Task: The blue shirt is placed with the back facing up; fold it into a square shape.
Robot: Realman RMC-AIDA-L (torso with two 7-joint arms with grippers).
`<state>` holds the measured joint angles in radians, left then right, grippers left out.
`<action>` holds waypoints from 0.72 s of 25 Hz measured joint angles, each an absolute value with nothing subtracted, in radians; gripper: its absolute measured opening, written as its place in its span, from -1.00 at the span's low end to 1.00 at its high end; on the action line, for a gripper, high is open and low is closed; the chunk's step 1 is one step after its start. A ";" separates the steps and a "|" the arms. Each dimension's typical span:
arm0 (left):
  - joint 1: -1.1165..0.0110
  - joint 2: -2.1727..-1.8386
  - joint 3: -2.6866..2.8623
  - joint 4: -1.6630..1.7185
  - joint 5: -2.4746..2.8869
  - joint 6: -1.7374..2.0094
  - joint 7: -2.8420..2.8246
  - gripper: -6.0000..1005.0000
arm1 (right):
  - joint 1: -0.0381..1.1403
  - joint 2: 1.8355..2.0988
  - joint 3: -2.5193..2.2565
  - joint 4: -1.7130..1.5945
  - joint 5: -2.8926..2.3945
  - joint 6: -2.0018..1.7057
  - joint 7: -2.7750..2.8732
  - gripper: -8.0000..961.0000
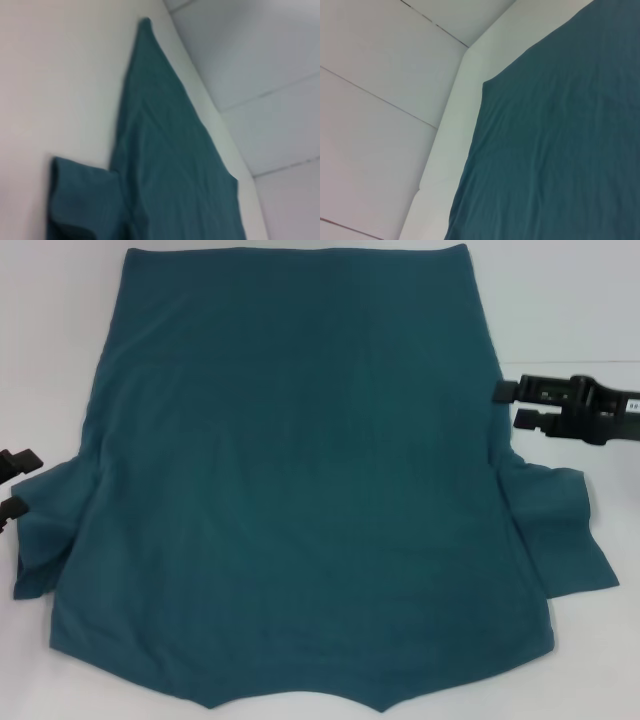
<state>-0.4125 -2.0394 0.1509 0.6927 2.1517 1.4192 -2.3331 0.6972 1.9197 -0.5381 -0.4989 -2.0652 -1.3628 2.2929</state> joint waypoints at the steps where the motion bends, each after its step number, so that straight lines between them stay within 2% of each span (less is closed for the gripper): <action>1: -0.412 -2.040 0.154 0.686 2.152 1.399 -2.331 0.67 | 0.703 1.915 -0.541 -0.499 -2.065 -1.362 2.302 0.62; 18: -0.416 -2.044 0.251 0.632 2.152 1.174 -2.276 0.67 | 0.714 1.910 -0.556 -0.494 -2.065 -1.347 2.312 0.61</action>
